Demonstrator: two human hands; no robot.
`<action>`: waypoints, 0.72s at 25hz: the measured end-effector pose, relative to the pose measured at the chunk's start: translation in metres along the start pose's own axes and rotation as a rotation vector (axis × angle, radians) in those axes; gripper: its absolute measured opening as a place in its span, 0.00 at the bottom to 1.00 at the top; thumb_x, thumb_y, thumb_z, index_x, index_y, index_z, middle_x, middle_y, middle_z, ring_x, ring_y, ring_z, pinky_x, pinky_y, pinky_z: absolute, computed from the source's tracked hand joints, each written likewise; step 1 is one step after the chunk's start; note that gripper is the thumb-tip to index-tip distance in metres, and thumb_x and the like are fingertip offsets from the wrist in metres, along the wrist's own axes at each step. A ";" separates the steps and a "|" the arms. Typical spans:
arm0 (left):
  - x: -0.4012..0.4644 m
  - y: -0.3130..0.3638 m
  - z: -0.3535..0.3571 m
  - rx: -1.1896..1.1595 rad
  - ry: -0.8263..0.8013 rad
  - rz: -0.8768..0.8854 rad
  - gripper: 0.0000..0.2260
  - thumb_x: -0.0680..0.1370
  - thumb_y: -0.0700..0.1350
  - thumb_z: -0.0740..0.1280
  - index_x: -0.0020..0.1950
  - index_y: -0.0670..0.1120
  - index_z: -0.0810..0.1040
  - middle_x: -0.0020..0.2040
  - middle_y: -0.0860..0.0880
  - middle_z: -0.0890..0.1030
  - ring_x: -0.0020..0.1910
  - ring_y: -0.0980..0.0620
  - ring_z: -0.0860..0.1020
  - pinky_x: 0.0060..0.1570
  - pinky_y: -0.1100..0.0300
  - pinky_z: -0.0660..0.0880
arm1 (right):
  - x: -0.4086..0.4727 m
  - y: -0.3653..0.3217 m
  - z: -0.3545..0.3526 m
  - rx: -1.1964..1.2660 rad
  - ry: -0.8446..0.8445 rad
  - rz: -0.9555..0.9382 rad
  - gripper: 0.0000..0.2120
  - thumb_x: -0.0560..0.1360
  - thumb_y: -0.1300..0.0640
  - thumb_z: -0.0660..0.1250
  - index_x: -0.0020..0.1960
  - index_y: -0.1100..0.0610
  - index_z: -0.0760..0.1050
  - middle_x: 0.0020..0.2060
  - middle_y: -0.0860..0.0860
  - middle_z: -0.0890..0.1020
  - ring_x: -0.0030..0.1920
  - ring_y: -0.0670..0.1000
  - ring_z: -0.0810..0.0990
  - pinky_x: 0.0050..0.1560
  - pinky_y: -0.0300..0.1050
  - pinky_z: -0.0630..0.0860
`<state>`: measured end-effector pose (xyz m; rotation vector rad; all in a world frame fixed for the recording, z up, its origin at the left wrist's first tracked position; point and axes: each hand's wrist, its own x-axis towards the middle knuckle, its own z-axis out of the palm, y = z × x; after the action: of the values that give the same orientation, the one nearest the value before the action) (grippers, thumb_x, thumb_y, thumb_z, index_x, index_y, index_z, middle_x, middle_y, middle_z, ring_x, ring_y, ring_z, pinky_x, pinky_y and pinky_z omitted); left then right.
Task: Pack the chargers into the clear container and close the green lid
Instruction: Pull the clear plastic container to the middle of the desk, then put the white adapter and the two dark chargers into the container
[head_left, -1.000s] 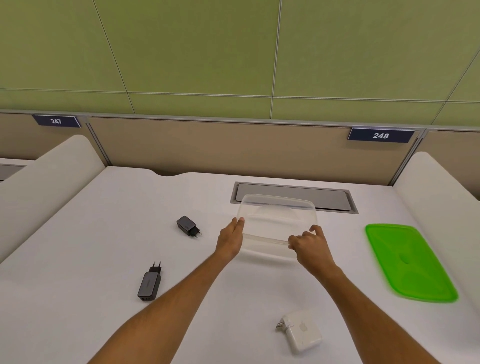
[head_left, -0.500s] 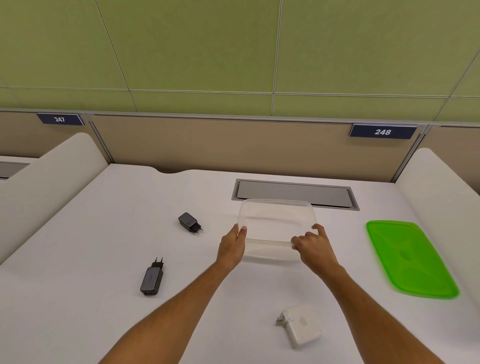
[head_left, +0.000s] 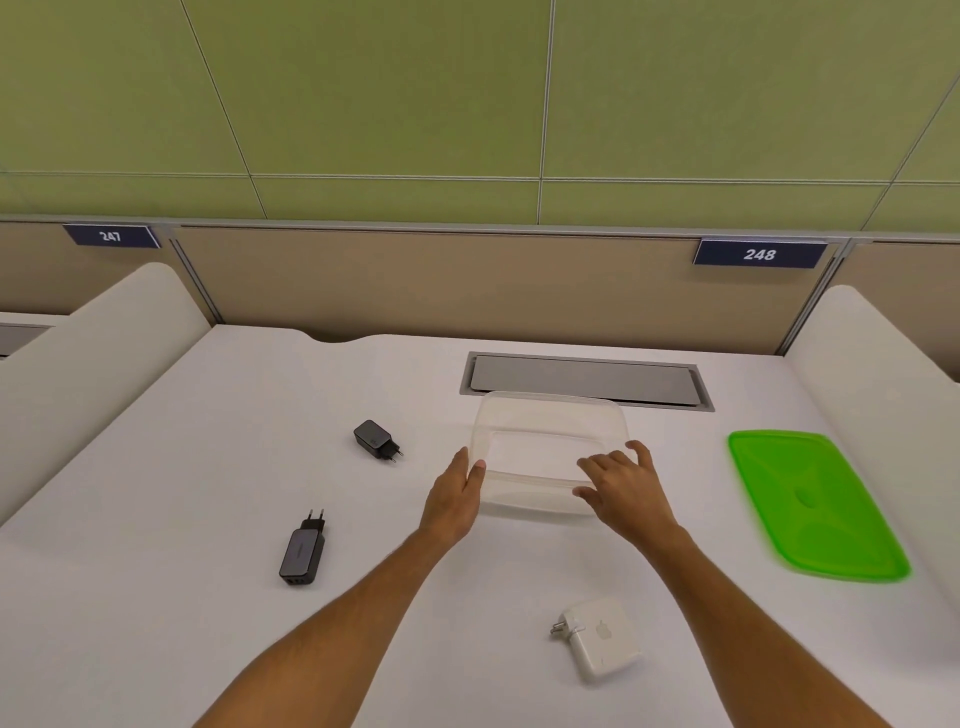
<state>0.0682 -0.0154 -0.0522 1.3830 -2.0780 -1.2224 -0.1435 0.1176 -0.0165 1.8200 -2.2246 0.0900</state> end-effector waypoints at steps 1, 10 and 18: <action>-0.003 -0.009 -0.001 0.055 -0.003 0.012 0.26 0.82 0.56 0.51 0.77 0.45 0.54 0.77 0.46 0.60 0.75 0.48 0.58 0.73 0.54 0.54 | -0.001 0.001 -0.003 0.016 0.041 -0.001 0.16 0.68 0.47 0.75 0.52 0.55 0.81 0.45 0.49 0.86 0.46 0.54 0.84 0.62 0.57 0.71; -0.033 -0.094 -0.008 0.685 -0.069 0.105 0.26 0.82 0.55 0.47 0.77 0.44 0.48 0.79 0.48 0.47 0.77 0.52 0.44 0.75 0.48 0.41 | -0.045 -0.011 -0.016 0.171 0.025 -0.175 0.11 0.71 0.50 0.70 0.48 0.56 0.82 0.39 0.51 0.85 0.37 0.55 0.83 0.42 0.46 0.79; -0.043 -0.106 -0.003 0.798 -0.053 0.134 0.28 0.82 0.56 0.48 0.77 0.45 0.46 0.79 0.48 0.44 0.77 0.51 0.42 0.74 0.46 0.40 | -0.083 -0.016 0.005 0.293 -0.608 -0.154 0.45 0.61 0.27 0.63 0.72 0.47 0.63 0.69 0.44 0.70 0.67 0.48 0.69 0.64 0.45 0.68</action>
<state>0.1497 0.0056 -0.1293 1.4611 -2.7925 -0.3591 -0.1141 0.1928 -0.0434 2.4302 -2.5473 -0.2070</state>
